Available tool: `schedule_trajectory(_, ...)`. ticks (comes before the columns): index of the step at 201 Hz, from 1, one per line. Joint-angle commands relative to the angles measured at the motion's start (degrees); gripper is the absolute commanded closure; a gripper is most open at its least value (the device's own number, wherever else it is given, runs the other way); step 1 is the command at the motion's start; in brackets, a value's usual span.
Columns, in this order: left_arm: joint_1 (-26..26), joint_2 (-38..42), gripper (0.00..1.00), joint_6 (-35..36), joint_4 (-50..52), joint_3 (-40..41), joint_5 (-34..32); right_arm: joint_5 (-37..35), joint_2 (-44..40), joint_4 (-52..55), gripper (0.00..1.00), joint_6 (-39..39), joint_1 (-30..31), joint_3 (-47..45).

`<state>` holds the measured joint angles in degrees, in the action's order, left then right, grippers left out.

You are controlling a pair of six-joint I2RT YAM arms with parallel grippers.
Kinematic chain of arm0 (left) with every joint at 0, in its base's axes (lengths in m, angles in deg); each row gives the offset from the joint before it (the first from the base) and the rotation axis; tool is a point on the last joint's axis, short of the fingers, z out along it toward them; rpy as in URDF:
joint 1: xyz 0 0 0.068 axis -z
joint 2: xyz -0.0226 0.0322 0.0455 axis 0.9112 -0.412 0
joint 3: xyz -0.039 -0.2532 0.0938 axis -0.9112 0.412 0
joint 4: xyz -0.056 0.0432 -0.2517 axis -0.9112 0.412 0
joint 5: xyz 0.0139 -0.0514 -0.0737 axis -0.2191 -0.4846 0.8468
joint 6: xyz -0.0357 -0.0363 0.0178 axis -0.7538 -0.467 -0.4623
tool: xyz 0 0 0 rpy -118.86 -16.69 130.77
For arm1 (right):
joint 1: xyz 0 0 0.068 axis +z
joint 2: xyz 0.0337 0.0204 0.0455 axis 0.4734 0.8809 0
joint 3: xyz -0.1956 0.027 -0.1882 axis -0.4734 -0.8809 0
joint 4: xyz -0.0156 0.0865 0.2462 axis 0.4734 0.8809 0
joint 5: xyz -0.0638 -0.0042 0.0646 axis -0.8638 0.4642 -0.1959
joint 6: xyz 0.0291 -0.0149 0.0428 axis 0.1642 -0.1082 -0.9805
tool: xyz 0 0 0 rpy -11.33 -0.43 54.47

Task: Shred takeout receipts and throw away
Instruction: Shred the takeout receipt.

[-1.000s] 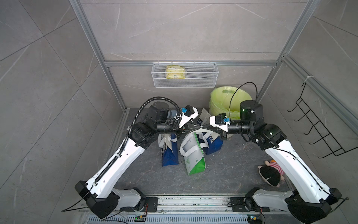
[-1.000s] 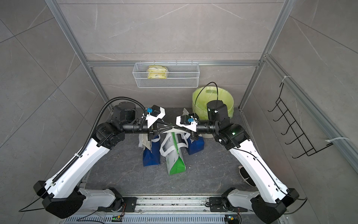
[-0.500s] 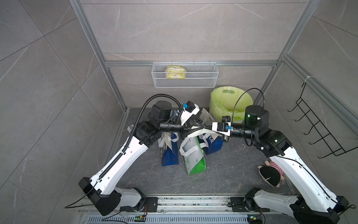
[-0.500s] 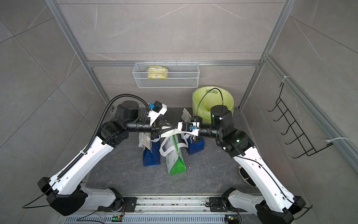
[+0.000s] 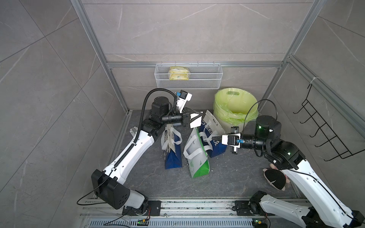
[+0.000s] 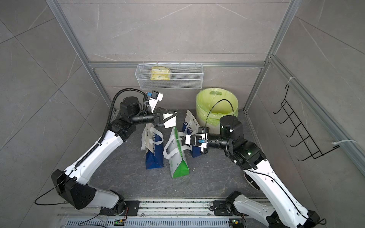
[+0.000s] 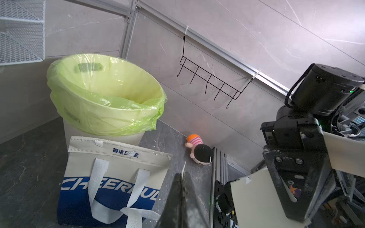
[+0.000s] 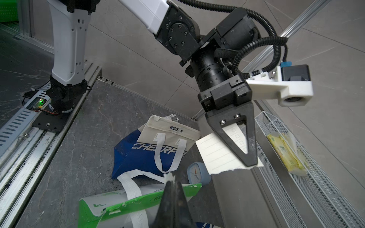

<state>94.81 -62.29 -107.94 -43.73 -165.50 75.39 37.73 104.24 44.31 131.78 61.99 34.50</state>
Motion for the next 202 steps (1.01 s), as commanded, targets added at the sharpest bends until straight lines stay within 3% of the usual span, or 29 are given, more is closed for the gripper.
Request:
schedule_trajectory(1,-1.72,1.91,1.00,-3.90,-5.99,0.87,-11.57,2.97,-2.63,0.96,1.00,-2.98,0.37,-1.62)
schedule_trajectory(14,-1.90,2.81,1.00,-5.64,-9.91,3.25,-17.34,2.99,-4.48,-1.35,1.00,-5.18,0.37,-3.32)
schedule_trajectory(36,-1.84,3.29,1.00,-13.26,-19.13,6.88,-17.65,1.34,-6.05,-8.80,1.00,-13.50,0.37,-6.03)
schedule_trajectory(58,-1.42,2.70,1.00,-26.87,-27.75,10.07,-19.41,-4.40,-3.67,-19.89,1.00,-36.39,0.37,-5.84)
schedule_trajectory(91,-0.73,2.44,1.00,-46.51,-41.72,17.09,-29.40,-13.61,3.92,-21.05,1.00,-64.20,0.37,2.18)
schedule_trajectory(131,1.29,2.47,1.00,-56.54,-45.58,18.67,-35.59,-19.57,8.98,-33.82,1.00,-92.57,0.37,1.29)
schedule_trajectory(147,2.80,2.75,1.00,-59.11,-45.48,18.84,-38.04,-21.94,12.09,-32.30,1.00,-98.61,0.30,3.90)
schedule_trajectory(202,4.56,3.02,0.98,-65.34,-45.49,20.27,-40.07,-30.47,16.62,-27.71,1.00,-107.06,-0.03,8.54)
